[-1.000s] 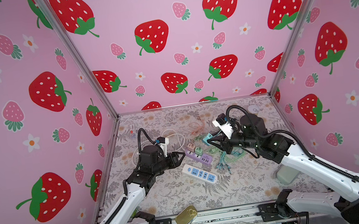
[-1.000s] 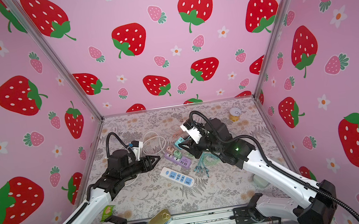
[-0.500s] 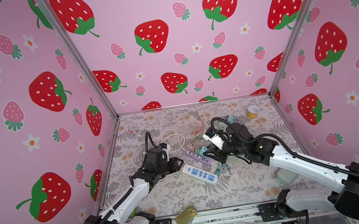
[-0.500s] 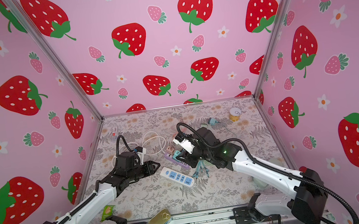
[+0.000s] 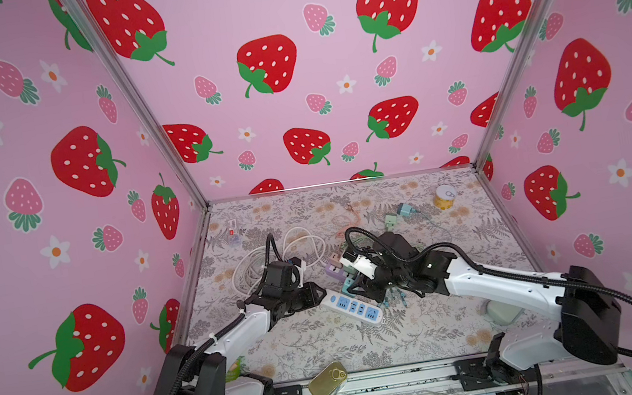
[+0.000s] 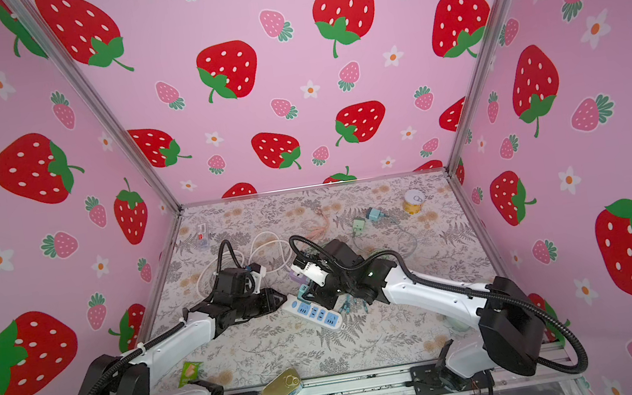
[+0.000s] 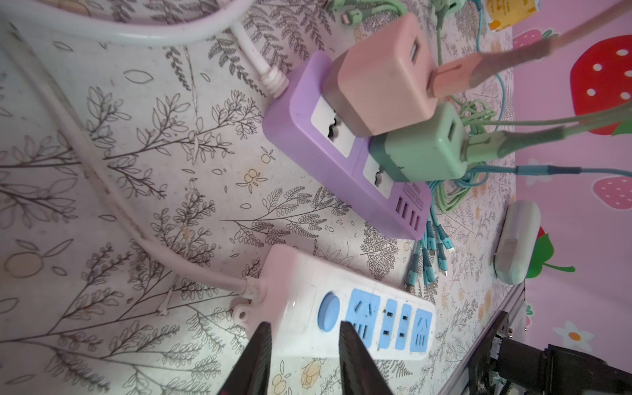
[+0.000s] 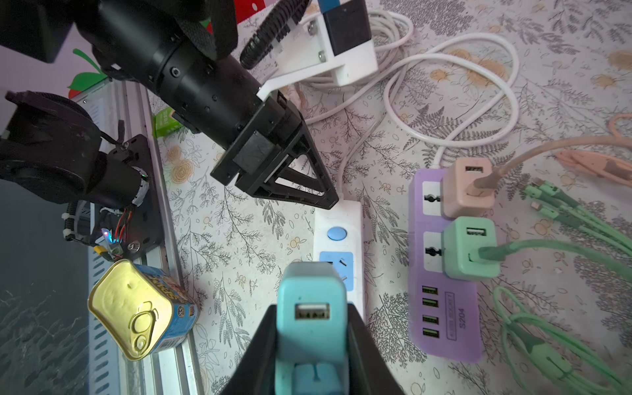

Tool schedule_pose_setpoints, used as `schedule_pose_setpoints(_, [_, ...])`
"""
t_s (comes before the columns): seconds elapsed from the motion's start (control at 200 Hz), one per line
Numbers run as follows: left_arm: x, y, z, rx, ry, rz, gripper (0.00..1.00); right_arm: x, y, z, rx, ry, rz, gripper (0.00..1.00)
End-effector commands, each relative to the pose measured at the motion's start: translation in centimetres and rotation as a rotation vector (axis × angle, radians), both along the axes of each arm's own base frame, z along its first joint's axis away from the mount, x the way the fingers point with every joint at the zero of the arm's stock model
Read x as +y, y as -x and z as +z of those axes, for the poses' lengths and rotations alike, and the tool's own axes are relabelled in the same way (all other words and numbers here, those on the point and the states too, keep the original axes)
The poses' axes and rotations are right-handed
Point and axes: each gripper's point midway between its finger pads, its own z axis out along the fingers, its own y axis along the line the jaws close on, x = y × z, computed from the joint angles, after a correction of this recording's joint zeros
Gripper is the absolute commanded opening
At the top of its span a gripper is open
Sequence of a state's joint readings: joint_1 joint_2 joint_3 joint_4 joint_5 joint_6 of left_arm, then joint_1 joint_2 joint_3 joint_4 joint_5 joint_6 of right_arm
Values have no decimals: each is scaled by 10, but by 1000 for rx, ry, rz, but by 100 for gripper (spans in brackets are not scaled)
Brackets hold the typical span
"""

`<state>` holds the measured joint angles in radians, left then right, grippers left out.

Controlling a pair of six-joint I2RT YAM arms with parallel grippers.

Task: Insert the plug

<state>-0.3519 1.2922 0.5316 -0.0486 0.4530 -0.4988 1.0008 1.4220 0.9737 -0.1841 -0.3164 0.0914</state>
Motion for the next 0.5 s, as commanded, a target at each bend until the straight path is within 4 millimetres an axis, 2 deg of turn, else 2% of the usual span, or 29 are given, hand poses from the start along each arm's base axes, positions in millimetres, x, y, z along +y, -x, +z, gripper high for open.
schedule_pose_setpoints(0.0, [-3,2,-3,1,6,-26,34,6,0,-10,-28,15,16,11])
schedule_pose_setpoints(0.32, [0,8,-13,28,-44,-34,32,13,-7,-39,-48,92,27,11])
schedule_pose_setpoints(0.495, [1,9,-19,45,-65,-32,31,18,-6,-47,-42,101,49,11])
